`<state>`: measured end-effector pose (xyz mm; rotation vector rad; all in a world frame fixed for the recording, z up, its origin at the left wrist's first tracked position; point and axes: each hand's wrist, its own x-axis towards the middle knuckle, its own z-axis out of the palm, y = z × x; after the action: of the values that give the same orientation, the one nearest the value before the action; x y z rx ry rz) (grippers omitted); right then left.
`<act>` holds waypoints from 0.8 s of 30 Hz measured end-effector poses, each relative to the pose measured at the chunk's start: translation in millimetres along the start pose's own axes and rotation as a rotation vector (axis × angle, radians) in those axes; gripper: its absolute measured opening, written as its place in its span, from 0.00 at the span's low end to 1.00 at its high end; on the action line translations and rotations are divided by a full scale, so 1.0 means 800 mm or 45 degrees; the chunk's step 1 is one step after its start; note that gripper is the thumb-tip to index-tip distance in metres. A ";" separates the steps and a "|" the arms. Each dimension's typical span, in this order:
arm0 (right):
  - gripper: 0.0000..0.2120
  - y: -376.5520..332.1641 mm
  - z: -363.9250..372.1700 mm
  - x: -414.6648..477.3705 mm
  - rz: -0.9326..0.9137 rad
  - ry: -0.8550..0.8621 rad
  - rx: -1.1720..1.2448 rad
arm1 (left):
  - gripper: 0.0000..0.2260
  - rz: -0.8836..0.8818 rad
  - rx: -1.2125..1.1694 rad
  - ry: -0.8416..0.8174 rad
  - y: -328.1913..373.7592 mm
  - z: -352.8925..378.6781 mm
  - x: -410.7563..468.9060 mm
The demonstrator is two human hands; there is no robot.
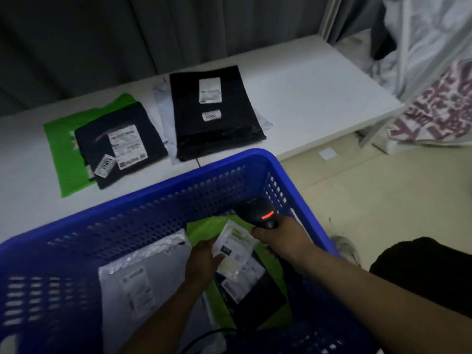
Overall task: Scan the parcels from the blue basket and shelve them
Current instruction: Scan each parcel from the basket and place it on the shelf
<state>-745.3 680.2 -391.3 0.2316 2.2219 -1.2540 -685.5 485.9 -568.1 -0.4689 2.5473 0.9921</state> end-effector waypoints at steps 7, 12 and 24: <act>0.07 0.043 -0.024 0.010 0.156 0.004 0.064 | 0.41 -0.244 0.133 -0.128 -0.025 0.079 0.041; 0.07 0.045 -0.026 0.016 0.191 -0.024 0.121 | 0.41 -0.278 0.275 -0.001 -0.028 0.106 0.059; 0.07 0.006 -0.023 0.005 -0.004 -0.089 -0.036 | 0.09 -0.342 -0.713 0.270 -0.001 0.022 -0.025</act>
<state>-754.2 697.7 -389.4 0.1710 2.1795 -1.2127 -664.0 500.9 -572.0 -1.0874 2.2586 1.6145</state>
